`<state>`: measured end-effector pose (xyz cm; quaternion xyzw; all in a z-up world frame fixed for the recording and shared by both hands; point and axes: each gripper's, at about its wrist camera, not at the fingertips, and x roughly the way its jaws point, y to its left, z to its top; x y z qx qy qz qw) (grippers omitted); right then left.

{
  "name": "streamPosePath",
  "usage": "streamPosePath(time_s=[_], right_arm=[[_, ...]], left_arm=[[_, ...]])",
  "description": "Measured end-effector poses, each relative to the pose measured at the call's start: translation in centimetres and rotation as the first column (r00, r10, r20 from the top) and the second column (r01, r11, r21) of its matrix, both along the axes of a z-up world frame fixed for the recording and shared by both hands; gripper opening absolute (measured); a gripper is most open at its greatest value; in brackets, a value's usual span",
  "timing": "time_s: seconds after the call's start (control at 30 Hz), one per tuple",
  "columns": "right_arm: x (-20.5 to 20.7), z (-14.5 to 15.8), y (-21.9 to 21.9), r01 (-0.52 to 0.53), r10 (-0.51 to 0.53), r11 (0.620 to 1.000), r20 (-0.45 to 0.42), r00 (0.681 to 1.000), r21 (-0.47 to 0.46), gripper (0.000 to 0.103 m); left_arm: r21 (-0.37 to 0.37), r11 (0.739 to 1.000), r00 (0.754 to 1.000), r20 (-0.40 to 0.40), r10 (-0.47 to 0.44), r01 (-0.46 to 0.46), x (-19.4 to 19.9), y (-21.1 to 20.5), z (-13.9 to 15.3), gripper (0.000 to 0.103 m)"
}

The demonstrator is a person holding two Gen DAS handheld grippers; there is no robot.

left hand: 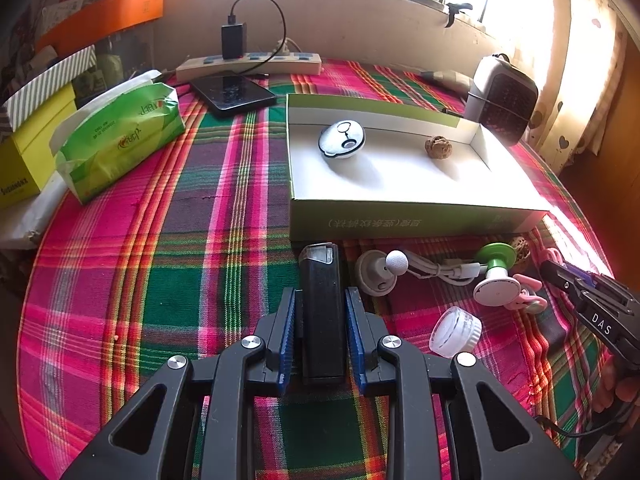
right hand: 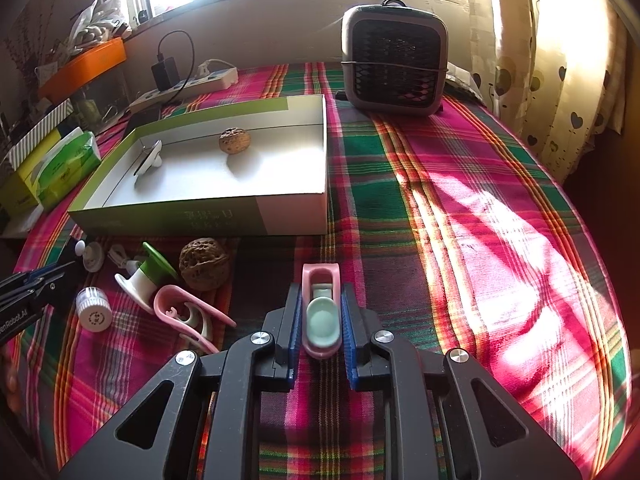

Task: Organize objects
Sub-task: 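Carry the black device with the left tool while the right tool carries the clip into the box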

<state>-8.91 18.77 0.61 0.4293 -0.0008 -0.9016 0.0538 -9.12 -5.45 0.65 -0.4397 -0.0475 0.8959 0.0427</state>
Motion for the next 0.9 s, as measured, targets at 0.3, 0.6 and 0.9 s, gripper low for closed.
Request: streamPosePath(time_s=[0.3, 0.6, 0.9], right_arm=[[0.2, 0.1, 0.0, -0.014, 0.014, 1.0, -0.003, 1.0, -0.02, 0.018], [0.3, 0.5, -0.2, -0.024, 0.024, 0.999, -0.011, 1.0, -0.032, 0.018], [0.5, 1.5, -0.4, -0.043, 0.042, 0.998, -0.031, 0.999, -0.043, 0.019]], left_arm=[[0.008, 1.0, 1.0, -0.019, -0.001, 0.001, 0.3, -0.2, 0.6, 0.021], [0.014, 1.0, 1.0, -0.023, -0.006, 0.006, 0.4, -0.2, 1.1, 0.021], [0.021, 0.999, 0.999, -0.029, -0.04, 0.041, 0.4, 0.3, 2.4, 0.021]])
